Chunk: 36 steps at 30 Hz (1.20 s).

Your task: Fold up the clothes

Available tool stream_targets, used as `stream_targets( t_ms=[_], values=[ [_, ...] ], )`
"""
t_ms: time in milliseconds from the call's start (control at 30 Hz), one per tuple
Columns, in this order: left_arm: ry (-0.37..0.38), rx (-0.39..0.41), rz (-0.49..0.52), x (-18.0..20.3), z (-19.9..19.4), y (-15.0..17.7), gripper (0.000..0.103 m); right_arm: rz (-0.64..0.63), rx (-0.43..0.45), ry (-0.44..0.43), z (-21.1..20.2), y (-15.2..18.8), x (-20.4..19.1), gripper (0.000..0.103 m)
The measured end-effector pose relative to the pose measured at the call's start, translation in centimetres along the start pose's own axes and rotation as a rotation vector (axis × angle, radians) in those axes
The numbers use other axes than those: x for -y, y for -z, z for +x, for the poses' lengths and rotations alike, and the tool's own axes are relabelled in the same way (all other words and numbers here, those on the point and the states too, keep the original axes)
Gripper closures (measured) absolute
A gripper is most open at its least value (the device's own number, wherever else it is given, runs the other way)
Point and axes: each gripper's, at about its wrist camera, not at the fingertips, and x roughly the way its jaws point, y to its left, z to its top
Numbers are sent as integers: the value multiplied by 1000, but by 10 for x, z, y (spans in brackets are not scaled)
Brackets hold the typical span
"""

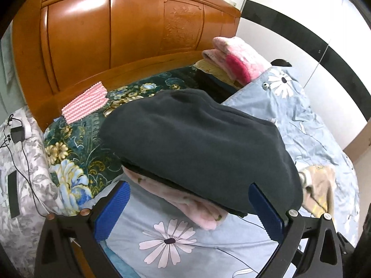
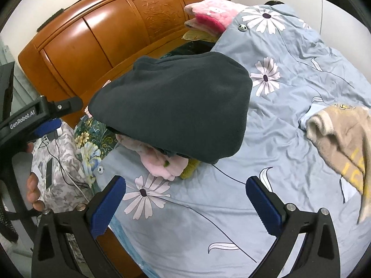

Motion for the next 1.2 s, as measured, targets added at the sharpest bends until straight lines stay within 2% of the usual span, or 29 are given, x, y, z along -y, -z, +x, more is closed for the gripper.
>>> stream_targets(
  t_ms=[167, 367, 733, 1000, 1200],
  values=[
    [33, -15, -12, 2, 1, 4, 0, -7, 6, 14, 1, 0, -2, 0],
    [-38, 18, -7, -1, 8, 19, 0, -49, 36, 44, 5, 2, -10, 0],
    [-58, -85, 22, -11, 30, 53, 0, -104, 39, 77, 21, 12, -23, 0],
    [-51, -103, -12, -20, 39, 60, 0, -122, 34, 90, 27, 15, -28, 0],
    [-95, -89, -35, -26, 40, 63, 0, -116, 19, 92, 32, 15, -28, 0]
  ],
)
